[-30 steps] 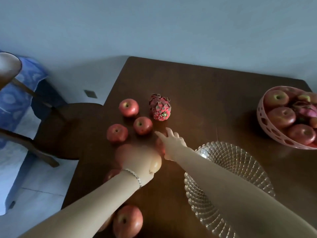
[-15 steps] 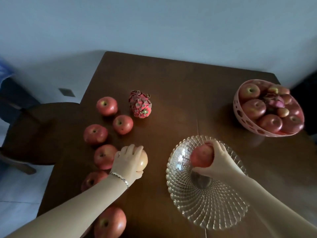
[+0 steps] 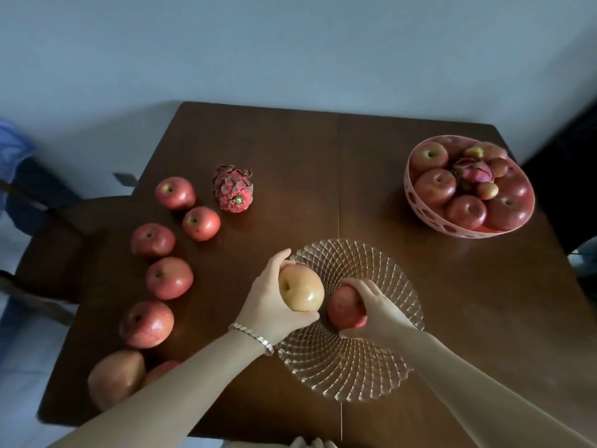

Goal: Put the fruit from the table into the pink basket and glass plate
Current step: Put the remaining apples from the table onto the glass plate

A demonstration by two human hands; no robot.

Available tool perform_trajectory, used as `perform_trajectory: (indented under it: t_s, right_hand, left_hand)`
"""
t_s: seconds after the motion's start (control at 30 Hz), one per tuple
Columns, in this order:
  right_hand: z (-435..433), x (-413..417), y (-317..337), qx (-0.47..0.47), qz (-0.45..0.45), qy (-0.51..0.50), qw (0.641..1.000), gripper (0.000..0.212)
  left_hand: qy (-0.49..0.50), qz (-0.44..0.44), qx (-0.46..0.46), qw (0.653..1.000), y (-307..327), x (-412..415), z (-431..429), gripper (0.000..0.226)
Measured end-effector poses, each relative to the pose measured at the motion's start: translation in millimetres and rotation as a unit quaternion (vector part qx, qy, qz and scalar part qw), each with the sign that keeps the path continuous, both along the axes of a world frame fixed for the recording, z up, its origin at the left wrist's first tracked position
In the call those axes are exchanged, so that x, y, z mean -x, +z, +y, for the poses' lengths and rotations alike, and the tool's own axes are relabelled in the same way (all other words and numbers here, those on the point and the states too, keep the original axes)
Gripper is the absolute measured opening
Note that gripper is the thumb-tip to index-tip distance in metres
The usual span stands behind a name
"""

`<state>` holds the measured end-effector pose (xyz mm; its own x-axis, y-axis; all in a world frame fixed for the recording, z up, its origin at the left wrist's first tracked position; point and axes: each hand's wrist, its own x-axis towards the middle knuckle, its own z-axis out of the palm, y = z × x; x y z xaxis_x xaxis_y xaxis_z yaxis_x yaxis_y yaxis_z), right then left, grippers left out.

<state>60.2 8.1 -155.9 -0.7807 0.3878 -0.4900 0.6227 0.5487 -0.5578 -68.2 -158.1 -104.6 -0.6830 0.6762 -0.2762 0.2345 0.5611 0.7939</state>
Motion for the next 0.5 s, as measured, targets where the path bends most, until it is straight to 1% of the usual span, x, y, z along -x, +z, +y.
perform_trajectory:
  t_s: [0.07,0.13,0.2,0.27,0.33,0.37,0.43,0.5]
  right_hand:
    - [3.1,-5.4,4.4,0.009,-0.01,0.02,1.0,0.11]
    - [6.6,-8.2,15.7,0.02,0.015,0.037,0.999,0.11]
    - [11.3,-9.7,36.1,0.05,0.079,0.009,0.996,0.096]
    - [14.5,-7.0,59.3,0.133,0.126,-0.054,0.982,0.082]
    - [15.3,-2.7,75.3,0.253,0.114,-0.095,0.956,0.078]
    - [14.8,-0.8,78.7,0.28,0.09,-0.093,0.951,0.075]
    - [13.8,1.4,77.4,0.266,0.066,-0.079,0.958,0.057]
    - [17.4,1.0,69.8,0.233,0.081,-0.121,0.962,0.044]
  left_hand:
    - [0.006,-0.012,0.005,1.0,-1.8,-8.6,5.1,0.105]
    - [0.0,-0.002,0.012,1.0,-3.0,-13.7,8.8,0.104]
    - [-0.021,0.027,0.016,0.999,1.9,-19.6,14.5,0.102]
    - [-0.054,0.067,0.009,0.996,8.9,-26.6,20.4,0.101]
    - [-0.102,0.112,-0.002,0.988,15.1,-36.8,28.6,0.102]
    - [-0.129,0.135,-0.007,0.982,16.5,-41.4,32.8,0.102]
    - [-0.175,0.167,-0.02,0.97,16.6,-48.5,40.8,0.1]
    - [-0.188,0.153,-0.011,0.97,13.2,-49.6,45.4,0.1]
